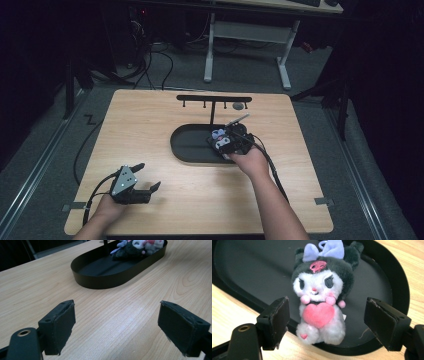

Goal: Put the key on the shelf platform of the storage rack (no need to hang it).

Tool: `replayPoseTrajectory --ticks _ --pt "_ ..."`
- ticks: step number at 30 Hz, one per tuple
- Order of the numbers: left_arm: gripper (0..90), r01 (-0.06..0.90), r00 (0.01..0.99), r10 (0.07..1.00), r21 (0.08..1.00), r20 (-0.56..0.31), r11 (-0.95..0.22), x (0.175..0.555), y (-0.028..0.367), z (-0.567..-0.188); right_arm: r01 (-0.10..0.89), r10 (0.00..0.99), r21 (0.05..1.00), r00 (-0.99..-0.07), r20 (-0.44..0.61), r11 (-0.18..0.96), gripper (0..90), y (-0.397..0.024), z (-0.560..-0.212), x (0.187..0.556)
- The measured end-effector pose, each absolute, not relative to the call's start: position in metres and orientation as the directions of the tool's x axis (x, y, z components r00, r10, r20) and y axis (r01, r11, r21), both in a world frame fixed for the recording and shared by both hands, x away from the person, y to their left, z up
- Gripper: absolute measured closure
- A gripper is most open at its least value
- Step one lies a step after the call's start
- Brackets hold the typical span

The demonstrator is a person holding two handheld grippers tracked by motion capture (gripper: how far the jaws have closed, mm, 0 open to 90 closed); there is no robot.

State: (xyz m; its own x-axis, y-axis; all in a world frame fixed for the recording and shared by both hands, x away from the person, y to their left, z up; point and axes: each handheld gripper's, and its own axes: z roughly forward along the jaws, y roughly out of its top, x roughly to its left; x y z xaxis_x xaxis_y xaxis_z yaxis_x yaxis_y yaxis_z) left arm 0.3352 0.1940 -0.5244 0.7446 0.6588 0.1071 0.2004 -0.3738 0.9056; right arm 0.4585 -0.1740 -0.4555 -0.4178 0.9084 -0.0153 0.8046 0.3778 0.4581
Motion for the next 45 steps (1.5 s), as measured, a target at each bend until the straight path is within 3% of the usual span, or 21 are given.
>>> replayPoseTrajectory --ticks 29,40,45 --pt "15.4 0.203 0.744 0.659 0.904 0.108 -0.377 0.336 0.193 -0.525 0.79 0.904 0.502 -0.425 0.037 0.351 25.1 -0.204 -0.458 0.411" --pt "15.4 0.207 0.744 0.659 0.901 0.109 -0.382 0.337 0.192 -0.525 0.748 0.903 0.582 -0.427 0.051 0.321 28.7 -0.22 -0.469 0.369" --pt "15.4 0.208 0.744 0.66 0.899 0.109 -0.384 0.337 0.191 -0.525 0.69 0.904 0.654 -0.427 0.021 0.311 24.8 -0.225 -0.486 0.343"
